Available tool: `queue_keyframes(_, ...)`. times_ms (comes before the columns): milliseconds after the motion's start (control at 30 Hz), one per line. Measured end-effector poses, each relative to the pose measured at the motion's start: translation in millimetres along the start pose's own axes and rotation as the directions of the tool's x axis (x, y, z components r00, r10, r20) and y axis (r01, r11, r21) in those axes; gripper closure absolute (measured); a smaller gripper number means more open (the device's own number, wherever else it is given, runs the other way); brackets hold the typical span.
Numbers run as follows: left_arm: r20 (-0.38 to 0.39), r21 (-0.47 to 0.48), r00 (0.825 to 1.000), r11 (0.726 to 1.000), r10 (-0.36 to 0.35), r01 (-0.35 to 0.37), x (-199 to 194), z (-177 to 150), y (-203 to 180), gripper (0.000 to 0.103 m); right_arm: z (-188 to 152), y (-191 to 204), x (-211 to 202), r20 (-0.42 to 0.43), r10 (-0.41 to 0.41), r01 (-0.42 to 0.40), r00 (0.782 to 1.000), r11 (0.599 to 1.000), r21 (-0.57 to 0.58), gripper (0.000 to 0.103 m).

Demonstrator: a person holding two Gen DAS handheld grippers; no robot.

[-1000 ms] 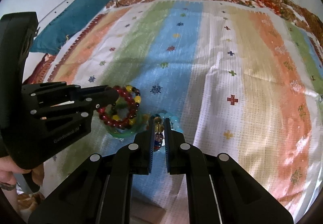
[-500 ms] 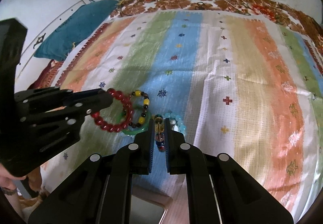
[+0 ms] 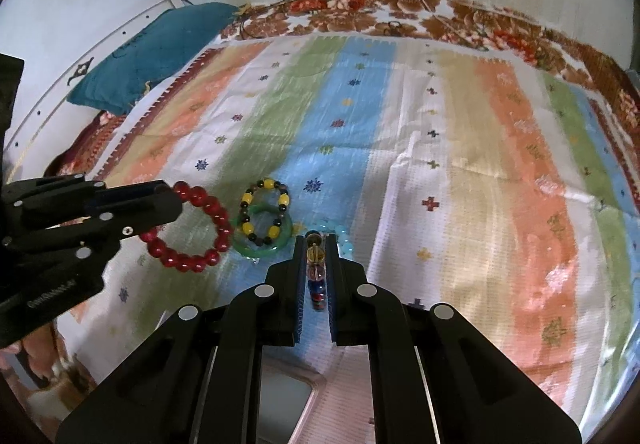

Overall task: Organize jewelry
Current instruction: 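Lift red bracelet with left gripper while right gripper carries multicolour bracelet toward tin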

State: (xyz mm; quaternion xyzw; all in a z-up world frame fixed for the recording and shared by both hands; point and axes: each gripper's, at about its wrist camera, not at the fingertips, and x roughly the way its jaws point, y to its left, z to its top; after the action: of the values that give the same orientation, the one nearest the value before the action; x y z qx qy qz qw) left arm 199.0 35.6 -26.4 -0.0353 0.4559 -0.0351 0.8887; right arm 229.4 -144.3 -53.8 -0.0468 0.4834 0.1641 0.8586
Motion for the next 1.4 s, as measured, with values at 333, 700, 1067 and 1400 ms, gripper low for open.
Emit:
queue_keyframes(333, 0.037, -0.003, 0.999, 1.000, -0.010, 0.010, -24, -14, -5, 0.090, -12, 10, -25, 0.045, -0.007, 0.008, 0.999, 1.000, -0.025, 0.093)
queue_keyframes(700, 0.061, -0.005, 0.998, 1.000, -0.024, 0.024, -45, -35, -14, 0.090, -26, 29, -48, 0.095, -0.005, 0.012, 0.995, 0.997, -0.079, 0.093)
queue_keyframes(1067, 0.074, 0.000, 0.996, 0.999, -0.043, 0.044, -56, -50, -22, 0.090, -40, 41, -66, 0.122, 0.025, -0.013, 0.992, 0.995, -0.098, 0.093)
queue_keyframes(1400, 0.056, 0.012, 0.997, 0.999, -0.047, 0.046, -57, -66, -26, 0.090, -57, 44, -68, 0.089, 0.052, -0.045, 0.995, 0.995, -0.087, 0.093)
